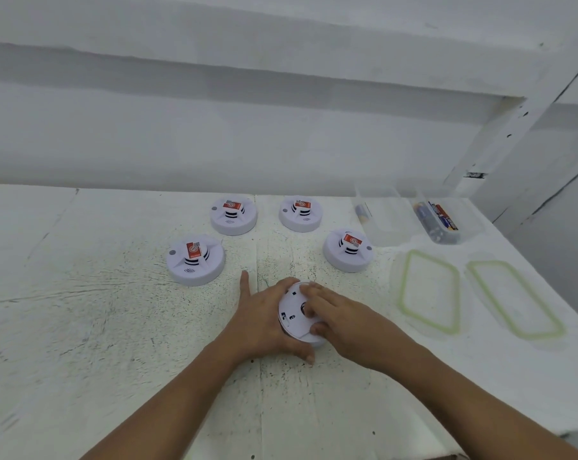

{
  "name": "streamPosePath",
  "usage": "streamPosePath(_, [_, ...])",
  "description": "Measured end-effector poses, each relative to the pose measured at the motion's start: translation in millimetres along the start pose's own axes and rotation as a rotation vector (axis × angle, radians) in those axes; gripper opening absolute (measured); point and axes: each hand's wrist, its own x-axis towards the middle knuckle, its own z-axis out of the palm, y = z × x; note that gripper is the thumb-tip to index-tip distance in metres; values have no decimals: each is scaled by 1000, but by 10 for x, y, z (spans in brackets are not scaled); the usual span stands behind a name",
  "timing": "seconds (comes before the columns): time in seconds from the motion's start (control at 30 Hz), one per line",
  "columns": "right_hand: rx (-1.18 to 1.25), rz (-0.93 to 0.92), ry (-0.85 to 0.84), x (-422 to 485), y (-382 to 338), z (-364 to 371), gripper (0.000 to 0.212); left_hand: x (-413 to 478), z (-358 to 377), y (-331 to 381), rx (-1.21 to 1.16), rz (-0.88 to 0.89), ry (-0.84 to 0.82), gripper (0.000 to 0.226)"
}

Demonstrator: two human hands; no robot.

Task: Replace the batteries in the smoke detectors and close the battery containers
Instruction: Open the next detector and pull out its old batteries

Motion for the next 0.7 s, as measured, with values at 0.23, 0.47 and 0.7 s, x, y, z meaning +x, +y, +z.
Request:
streamPosePath(0.23, [8, 0, -21, 5, 43, 46, 37, 79, 20, -55, 20, 56, 11, 120])
streamPosePath(0.47, [-9, -24, -43, 22, 111, 77, 42, 109, 63, -106, -5, 70, 21, 120])
streamPosePath(0.7, [1, -41, -63, 53, 170, 98, 38, 119, 51, -123, -8, 61, 16, 119])
